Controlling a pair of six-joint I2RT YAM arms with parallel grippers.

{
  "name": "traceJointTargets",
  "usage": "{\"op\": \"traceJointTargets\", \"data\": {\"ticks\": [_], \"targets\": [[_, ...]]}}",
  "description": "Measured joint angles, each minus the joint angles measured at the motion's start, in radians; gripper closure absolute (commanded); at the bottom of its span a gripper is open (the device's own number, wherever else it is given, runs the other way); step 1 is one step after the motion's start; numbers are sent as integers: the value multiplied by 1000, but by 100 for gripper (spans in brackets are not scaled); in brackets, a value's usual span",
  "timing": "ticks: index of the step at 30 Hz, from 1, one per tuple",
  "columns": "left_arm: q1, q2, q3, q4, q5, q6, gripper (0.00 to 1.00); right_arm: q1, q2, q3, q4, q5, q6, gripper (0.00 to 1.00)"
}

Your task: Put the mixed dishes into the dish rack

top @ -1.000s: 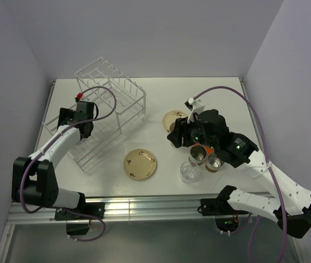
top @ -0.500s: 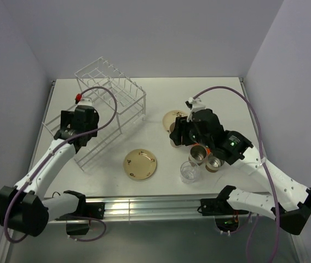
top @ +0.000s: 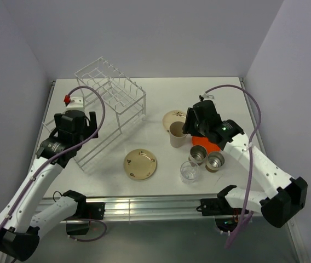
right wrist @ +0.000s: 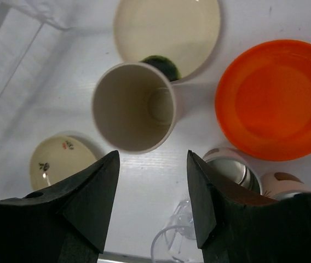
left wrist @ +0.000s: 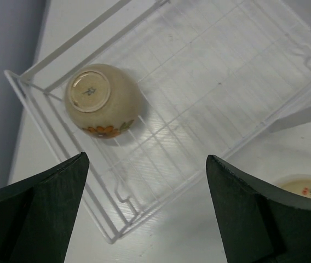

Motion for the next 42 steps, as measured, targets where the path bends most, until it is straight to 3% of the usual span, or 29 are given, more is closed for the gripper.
{"op": "traceJointTargets", "data": {"ticks": [8, 15, 18, 19, 21, 22, 24, 32, 37, 42], "targets": [[0, -154, 28, -30, 229, -97, 7, -78, 192, 6, 0, -13, -1, 42], [0, -208, 139, -8, 446, -148, 6, -90, 262, 14, 13, -51, -5, 44], [0, -210, 161, 19, 531, -163, 7, -95, 296, 31, 18, -63, -9, 55], [0, -208, 163, 32, 560, -172, 7, -98, 310, 37, 22, -68, -10, 68], [0, -203, 166, 47, 611, -183, 7, -103, 326, 42, 30, -73, -17, 78], [0, -200, 166, 56, 639, -192, 6, -105, 330, 42, 33, -74, -16, 90], [0, -188, 166, 83, 702, -214, 6, -110, 335, 42, 34, -81, -21, 100], [0, -150, 155, 236, 920, -314, 7, -123, 285, 52, 24, -145, -31, 100], [0, -129, 114, 423, 1106, -428, 7, -166, 118, 130, 15, -385, -19, 100], [0, -94, 60, 616, 1231, -599, 6, -254, -23, 172, 121, -690, 49, 100]]}}
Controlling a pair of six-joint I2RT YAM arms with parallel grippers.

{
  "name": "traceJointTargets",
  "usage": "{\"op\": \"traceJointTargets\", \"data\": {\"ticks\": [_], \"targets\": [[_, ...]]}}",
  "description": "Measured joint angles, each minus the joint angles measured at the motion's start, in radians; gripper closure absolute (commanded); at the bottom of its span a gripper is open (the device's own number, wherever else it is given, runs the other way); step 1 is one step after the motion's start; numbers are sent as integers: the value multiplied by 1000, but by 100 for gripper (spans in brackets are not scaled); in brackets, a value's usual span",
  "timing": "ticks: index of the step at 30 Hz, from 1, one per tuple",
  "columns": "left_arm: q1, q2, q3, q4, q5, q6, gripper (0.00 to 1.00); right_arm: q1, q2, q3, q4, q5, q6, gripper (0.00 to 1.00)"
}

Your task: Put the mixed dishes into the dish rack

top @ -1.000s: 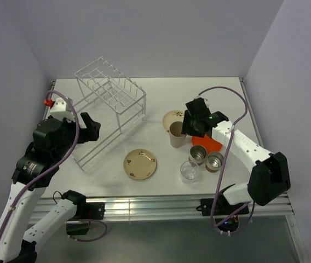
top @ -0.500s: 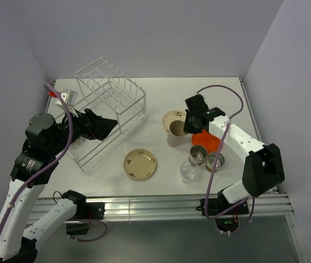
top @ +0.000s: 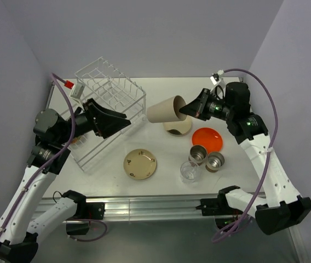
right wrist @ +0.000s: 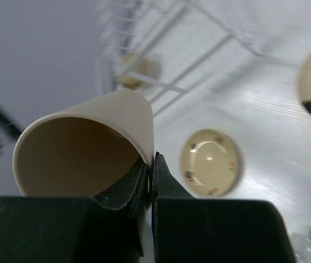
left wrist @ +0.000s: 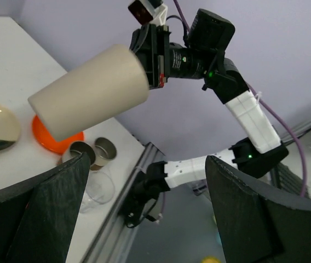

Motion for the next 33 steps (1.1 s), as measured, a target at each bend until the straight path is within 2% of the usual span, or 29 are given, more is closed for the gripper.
{"op": "traceJointTargets", "data": {"ticks": [7, 13, 21, 33], "targets": [[0, 13, -57, 145, 50, -196, 1, -60, -46, -77, 274, -383, 211, 100], [-2, 24, -61, 198, 50, -274, 1, -60, -46, -180, 547, -551, 451, 100], [-28, 48, -64, 208, 39, -298, 1, -50, -62, -203, 807, -637, 649, 100], [-87, 67, -72, 341, 33, -388, 1, 16, -39, -193, 856, -636, 683, 100]]}}
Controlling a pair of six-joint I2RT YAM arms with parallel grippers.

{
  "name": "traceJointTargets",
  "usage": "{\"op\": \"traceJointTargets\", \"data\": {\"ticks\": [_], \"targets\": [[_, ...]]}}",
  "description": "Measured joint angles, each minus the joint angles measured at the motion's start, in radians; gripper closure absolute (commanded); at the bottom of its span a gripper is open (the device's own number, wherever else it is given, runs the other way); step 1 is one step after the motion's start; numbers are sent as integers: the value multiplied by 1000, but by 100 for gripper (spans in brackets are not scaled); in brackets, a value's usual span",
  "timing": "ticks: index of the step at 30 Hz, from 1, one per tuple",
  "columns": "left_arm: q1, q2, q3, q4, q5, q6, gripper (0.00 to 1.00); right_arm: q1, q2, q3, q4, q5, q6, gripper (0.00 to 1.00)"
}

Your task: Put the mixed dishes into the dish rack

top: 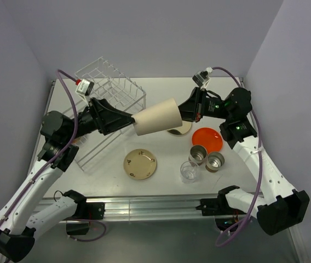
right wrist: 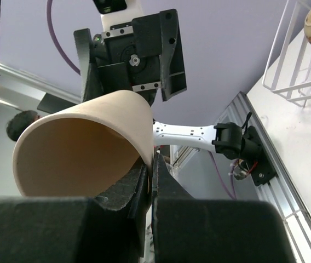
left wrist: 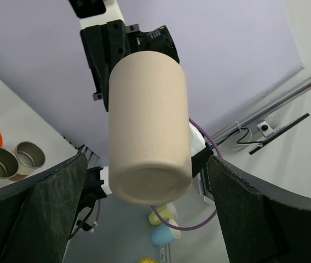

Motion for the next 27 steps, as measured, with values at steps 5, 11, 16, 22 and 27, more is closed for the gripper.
{"op": "traceJointTargets", "data": {"ticks": [5, 11, 16, 22, 27], "targets": [[-14, -2, -23, 54, -1, -37, 1, 29, 24, 23, -13, 12, -17, 100], [-25, -2, -48, 80, -3, -66, 1, 40, 29, 35, -24, 28, -34, 100], [-34, -3, -48, 87, -10, -78, 1, 48, 34, 52, -32, 40, -50, 100], [-42, -4, -48, 88, -11, -82, 13, 71, 45, 60, -49, 47, -68, 100], [-44, -2, -48, 91, -18, -87, 57, 74, 47, 63, -64, 54, -83, 100]]}}
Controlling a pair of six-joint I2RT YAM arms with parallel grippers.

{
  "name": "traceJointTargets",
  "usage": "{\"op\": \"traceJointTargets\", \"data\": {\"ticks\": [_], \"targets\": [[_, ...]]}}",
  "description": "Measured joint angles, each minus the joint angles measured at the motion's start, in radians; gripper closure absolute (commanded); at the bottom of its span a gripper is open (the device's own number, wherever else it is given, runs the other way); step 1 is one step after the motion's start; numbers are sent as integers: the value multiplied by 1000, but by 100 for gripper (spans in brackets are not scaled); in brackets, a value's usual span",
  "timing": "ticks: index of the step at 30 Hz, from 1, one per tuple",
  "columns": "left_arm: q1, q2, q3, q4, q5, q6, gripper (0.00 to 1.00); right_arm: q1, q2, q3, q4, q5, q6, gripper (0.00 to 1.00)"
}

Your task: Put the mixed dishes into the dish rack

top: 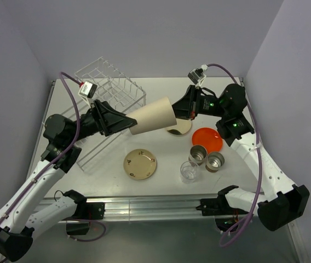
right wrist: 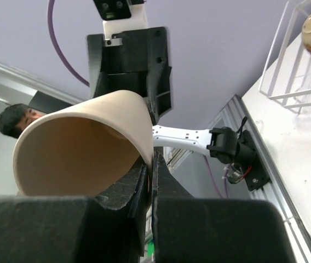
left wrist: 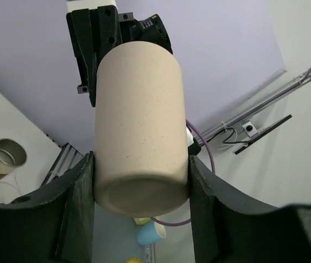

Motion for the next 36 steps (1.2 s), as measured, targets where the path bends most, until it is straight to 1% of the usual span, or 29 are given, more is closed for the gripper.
{"op": "traceJointTargets", "data": {"ticks": [1, 2, 4, 5, 6, 7, 8, 9, 10, 13, 17, 19, 22, 24, 26, 29, 31, 34, 36], "targets": [[0, 0, 0, 2, -1, -3, 86, -1, 0, 1, 0, 3, -3, 100], [0, 0, 0, 4, -3, 2, 99, -2, 0, 1, 0, 5, -5, 99], [0, -2, 0, 3, -11, -1, 100, -2, 0, 4, -2, 7, -8, 86], [0, -4, 0, 0, -16, 0, 100, -1, 2, 10, -11, 8, -13, 58], [0, -6, 0, -7, -19, 5, 100, -1, 3, 18, -25, 10, -21, 45], [0, -9, 2, -20, -20, 13, 100, 0, 7, 36, -56, 18, -51, 18], [0, -13, 5, -42, -23, 27, 100, 2, 9, 47, -79, 27, -66, 9], [0, -16, 19, -91, -28, 48, 100, 2, 12, 70, -130, 43, -107, 2], [6, -18, 40, -143, -31, 75, 100, 2, 14, 100, -188, 67, -145, 0], [47, -27, 114, -286, -45, 156, 100, -2, 10, 173, -341, 140, -252, 0], [178, -61, 233, -466, -57, 259, 100, -32, -18, 206, -482, 217, -349, 0], [239, -52, 357, -605, -110, 340, 100, -58, -39, 206, -554, 258, -390, 0], [266, -17, 539, -768, -247, 455, 100, -74, -61, 208, -643, 326, -443, 0], [267, 3, 646, -877, -386, 525, 100, -76, -74, 211, -694, 357, -476, 0], [268, 7, 702, -953, -547, 575, 100, -76, -85, 217, -741, 383, -507, 0], [271, 1, 719, -1062, -805, 640, 100, -76, -98, 218, -782, 403, -537, 0], [273, 16, 730, -1139, -950, 673, 100, -76, -104, 218, -798, 408, -551, 0], [277, 50, 727, -1205, -1112, 710, 100, -76, -112, 218, -814, 414, -567, 0], [289, 65, 703, -1224, -1179, 728, 100, -76, -118, 218, -827, 420, -582, 0]]}}
